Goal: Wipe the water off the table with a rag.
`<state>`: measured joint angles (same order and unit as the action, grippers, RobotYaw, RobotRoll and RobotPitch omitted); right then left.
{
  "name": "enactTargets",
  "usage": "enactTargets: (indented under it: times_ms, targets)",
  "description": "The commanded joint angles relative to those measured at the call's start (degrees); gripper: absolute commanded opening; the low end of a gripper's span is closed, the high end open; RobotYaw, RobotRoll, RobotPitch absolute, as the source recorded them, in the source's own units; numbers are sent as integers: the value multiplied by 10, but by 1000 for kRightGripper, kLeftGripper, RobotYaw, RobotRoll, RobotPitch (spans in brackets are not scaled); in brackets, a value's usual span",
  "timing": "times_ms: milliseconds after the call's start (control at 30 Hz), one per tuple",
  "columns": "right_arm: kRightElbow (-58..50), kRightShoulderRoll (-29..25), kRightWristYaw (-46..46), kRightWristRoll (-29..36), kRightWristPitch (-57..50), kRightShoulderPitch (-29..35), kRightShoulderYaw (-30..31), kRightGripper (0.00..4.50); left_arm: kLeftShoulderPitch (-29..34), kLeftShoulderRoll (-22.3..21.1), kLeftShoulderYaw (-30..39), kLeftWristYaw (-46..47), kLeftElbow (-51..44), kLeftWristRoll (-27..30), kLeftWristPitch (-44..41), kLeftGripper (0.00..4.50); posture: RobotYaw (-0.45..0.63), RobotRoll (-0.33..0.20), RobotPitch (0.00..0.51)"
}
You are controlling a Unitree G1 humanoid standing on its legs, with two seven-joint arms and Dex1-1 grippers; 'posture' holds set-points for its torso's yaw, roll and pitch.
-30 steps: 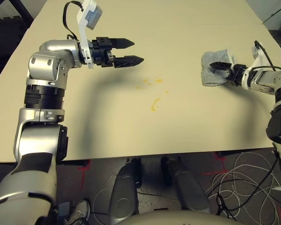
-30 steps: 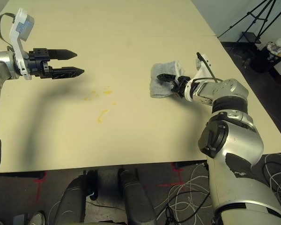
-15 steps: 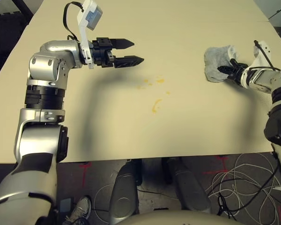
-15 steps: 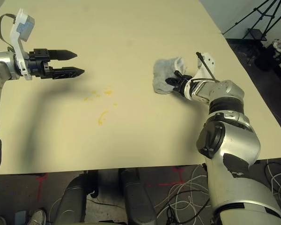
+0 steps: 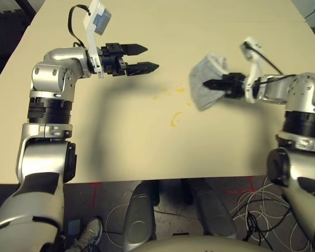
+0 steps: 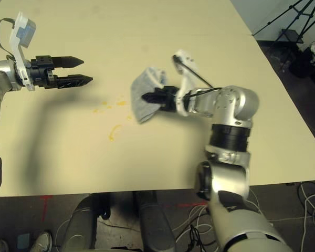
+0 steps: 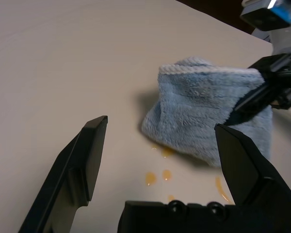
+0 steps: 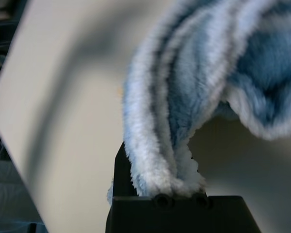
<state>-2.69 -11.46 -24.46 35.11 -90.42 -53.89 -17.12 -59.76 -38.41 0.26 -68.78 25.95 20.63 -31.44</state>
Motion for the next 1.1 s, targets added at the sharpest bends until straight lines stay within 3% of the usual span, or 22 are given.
enactTargets:
  times_ms: [33, 167, 467, 733, 1100]
  targets:
    - [-44, 38, 24, 30, -21, 6, 21, 48, -2, -22, -1, -17, 11, -9, 5, 4500, -59, 0, 317]
    - [-54, 96, 45, 63, -21, -11, 30, 48, -3, -40, 2, -18, 21, -14, 9, 4500, -38, 0, 321]
    - [20, 146, 83, 6, 26, 25, 84, 48, 28, -46, 11, -12, -11, -4, -6, 4500, 2, 0, 325]
    - [37, 115, 105, -43, 62, 57, 124, 48, 36, -43, 14, -7, -21, -1, -10, 4500, 5, 0, 323]
    - [35, 61, 139, -71, 68, 26, 71, 48, 33, -25, 9, -8, -14, -2, -2, 4500, -23, 0, 327]
